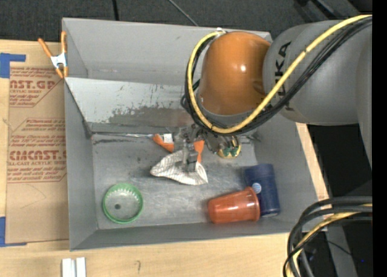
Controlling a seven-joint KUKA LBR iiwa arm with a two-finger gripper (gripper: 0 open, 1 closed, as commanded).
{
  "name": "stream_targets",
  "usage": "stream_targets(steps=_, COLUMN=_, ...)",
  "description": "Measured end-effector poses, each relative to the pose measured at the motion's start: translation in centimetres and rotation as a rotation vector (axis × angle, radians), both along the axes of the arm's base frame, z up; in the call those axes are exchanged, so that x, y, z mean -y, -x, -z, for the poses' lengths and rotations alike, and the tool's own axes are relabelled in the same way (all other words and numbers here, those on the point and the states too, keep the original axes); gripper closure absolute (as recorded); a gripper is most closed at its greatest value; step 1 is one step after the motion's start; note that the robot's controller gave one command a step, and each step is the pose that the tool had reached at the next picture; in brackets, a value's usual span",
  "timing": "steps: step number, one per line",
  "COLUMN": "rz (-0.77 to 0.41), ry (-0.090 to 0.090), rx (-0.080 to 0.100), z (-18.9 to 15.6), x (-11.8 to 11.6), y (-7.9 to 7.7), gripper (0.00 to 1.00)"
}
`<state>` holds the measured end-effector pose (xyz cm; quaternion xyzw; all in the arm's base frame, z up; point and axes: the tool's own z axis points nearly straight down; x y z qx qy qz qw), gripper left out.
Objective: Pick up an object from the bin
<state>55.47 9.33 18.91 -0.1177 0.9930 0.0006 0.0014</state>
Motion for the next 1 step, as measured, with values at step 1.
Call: stream_targets(steps=1, rz=-0.253, ry=0.000, rx=0.001, z=-4.62, x=2.36, y=-2.19, gripper=1.00)
